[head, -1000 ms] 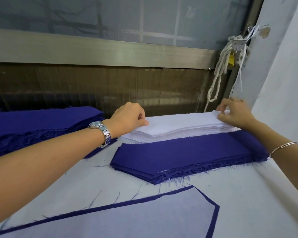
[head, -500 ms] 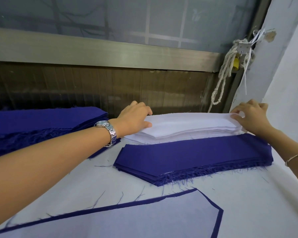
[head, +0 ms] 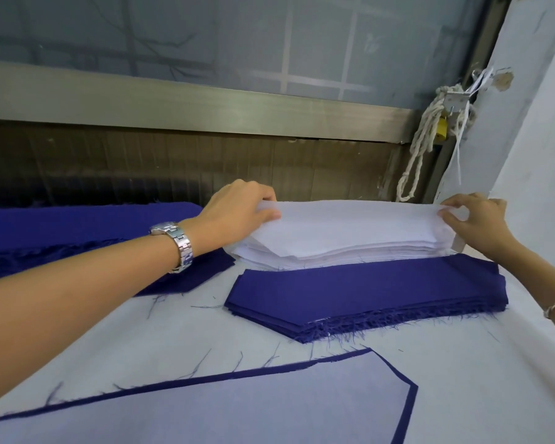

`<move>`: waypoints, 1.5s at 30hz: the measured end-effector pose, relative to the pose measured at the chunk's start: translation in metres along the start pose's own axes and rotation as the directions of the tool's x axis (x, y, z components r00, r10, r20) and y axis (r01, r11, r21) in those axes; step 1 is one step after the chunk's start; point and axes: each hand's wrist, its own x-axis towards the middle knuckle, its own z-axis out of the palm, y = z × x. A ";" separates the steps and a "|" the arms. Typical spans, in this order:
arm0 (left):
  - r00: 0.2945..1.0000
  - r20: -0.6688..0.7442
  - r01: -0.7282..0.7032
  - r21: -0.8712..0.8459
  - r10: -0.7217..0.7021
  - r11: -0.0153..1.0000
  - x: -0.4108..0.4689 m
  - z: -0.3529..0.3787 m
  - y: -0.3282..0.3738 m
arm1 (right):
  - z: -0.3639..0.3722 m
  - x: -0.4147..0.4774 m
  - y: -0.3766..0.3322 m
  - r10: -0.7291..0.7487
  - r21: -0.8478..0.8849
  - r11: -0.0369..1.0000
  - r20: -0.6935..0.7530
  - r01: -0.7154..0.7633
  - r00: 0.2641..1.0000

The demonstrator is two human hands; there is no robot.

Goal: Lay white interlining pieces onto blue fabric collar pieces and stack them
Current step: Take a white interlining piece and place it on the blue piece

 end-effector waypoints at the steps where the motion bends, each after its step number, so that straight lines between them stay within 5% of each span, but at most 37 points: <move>1: 1.000 0.014 0.009 -0.012 -0.009 1.000 -0.003 -0.007 -0.002 | -0.004 0.000 -0.003 -0.002 0.022 1.000 -0.006 0.002 1.000; 8: 0.991 0.071 0.118 -0.122 -0.110 0.986 -0.032 -0.058 -0.025 | -0.034 0.002 -0.032 0.096 0.383 0.919 0.003 -0.090 0.995; 13: 0.974 0.144 0.198 -0.184 -0.173 0.963 -0.074 -0.091 -0.047 | -0.052 -0.004 -0.063 0.083 0.629 0.755 0.190 -0.186 0.978; 17: 0.957 0.161 0.272 -0.221 -0.240 0.937 -0.112 -0.113 -0.066 | -0.060 -0.013 -0.098 0.022 0.609 0.730 0.432 -0.310 0.901; 23: 0.879 0.297 0.456 -0.294 -0.373 0.840 -0.174 -0.139 -0.096 | -0.067 -0.034 -0.142 -0.065 0.569 0.752 0.567 -0.334 0.821; 32: 0.674 0.615 0.671 -0.279 -0.409 0.687 -0.251 -0.163 -0.131 | -0.073 -0.075 -0.174 -0.256 0.471 0.824 0.805 -0.316 0.535; 41: 0.503 0.725 0.744 -0.087 -0.469 0.663 -0.284 -0.158 -0.134 | -0.067 -0.101 -0.172 -0.358 0.427 0.840 0.899 -0.334 0.251; 45: 0.453 0.720 0.775 -0.027 -0.525 0.631 -0.285 -0.153 -0.130 | -0.068 -0.106 -0.177 -0.371 0.409 0.872 0.910 -0.268 0.183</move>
